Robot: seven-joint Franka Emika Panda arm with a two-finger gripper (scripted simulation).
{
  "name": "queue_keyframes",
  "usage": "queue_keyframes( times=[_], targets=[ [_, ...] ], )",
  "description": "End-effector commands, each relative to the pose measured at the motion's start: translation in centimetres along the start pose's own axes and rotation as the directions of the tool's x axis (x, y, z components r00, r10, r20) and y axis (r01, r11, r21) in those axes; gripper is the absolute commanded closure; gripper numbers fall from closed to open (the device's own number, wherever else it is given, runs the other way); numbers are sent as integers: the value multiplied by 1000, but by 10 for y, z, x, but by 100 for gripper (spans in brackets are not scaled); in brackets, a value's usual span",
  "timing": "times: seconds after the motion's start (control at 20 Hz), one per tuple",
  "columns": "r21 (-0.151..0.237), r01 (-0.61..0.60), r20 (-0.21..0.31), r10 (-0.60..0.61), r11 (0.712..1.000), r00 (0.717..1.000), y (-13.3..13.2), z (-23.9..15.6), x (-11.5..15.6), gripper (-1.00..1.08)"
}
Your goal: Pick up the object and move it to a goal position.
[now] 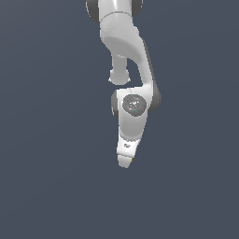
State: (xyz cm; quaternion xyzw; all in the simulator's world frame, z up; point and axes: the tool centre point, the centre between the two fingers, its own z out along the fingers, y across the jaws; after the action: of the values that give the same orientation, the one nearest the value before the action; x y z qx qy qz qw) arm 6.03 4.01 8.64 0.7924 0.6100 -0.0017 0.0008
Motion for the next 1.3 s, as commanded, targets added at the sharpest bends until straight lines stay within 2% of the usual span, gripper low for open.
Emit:
queue_keyframes(
  times=[0.0,0.5,0.95,1.2,1.25],
  targets=[
    [-1,29,-2,-29,1000,1000,1,2,1,-92],
    [-1,50,-3,-50,999,999,2,7,1,-92],
    [-1,55,-3,-55,998,998,1,49,2,-92],
    [-1,55,-4,-55,998,998,2,53,2,-92],
    [-1,55,-4,-55,998,998,2,53,2,108]
  ],
)
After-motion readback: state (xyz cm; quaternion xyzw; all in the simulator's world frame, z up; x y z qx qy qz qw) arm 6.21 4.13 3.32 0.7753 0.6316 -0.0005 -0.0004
